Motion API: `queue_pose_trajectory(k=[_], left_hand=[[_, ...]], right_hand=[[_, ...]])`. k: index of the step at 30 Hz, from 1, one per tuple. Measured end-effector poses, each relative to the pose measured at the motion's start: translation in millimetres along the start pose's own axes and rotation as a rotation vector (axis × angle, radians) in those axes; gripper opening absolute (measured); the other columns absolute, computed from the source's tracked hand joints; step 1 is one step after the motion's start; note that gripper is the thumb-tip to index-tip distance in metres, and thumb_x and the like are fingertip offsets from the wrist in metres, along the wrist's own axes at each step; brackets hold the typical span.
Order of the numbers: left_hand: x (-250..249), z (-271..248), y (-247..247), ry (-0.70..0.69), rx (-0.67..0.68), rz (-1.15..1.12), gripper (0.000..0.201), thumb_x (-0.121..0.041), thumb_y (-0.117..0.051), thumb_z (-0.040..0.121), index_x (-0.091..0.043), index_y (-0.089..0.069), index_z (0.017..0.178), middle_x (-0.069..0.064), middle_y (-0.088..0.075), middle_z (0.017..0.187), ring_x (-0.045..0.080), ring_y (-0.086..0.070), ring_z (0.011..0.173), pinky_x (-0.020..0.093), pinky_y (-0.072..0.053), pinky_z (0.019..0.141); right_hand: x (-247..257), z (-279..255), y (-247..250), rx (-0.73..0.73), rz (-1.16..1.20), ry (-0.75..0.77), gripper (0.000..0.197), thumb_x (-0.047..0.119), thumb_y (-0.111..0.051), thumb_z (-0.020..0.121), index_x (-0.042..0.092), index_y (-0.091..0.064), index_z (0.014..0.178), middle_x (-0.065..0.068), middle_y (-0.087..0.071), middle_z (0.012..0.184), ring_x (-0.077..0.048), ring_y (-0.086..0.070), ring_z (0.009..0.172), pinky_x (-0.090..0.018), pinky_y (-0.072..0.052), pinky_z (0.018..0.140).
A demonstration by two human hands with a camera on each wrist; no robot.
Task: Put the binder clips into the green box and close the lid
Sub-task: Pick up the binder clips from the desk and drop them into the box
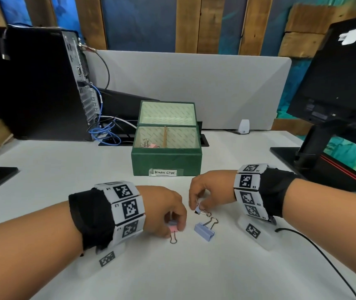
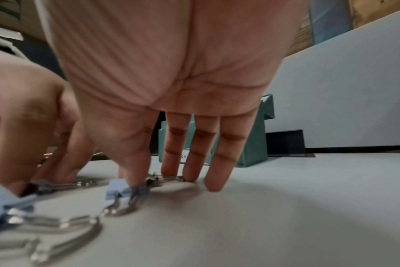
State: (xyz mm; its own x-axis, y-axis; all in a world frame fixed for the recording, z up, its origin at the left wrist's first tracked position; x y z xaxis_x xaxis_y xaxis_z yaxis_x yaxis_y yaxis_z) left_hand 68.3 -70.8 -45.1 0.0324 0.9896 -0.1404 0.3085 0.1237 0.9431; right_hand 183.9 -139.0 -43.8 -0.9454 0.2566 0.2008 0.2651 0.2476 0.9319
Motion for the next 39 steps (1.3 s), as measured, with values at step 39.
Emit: queue_pose_trajectory(k=[39], left_hand=[[25.3,9.1,3.1,0.11,-0.065,-0.05,0.022,-0.012,-0.063,0.078,-0.024,-0.065,0.096,-0.012,-0.056,0.088,0.009,-0.051,0.083,0.021,-0.043,0.068]], right_hand=[[-6.3,38.5,105.2,-0.595,0.043,-0.153,0.03,0.003,-0.053,0.086,0.016,-0.064,0.111,-0.005,-0.061,0.103,-0.024,-0.061,0.1,-0.025,-0.046,0.08]])
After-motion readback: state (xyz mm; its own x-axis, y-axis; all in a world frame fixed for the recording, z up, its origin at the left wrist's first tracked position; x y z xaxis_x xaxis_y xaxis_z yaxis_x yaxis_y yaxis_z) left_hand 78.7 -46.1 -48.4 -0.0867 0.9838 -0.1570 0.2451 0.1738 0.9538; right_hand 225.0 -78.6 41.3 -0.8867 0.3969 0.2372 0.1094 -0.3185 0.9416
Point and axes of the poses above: each hand's wrist, its own z-axis towards the middle knuckle, its own y-axis out of the back of the hand, x = y × z, the point moved 4 cm from there along z, towards the middle knuckle
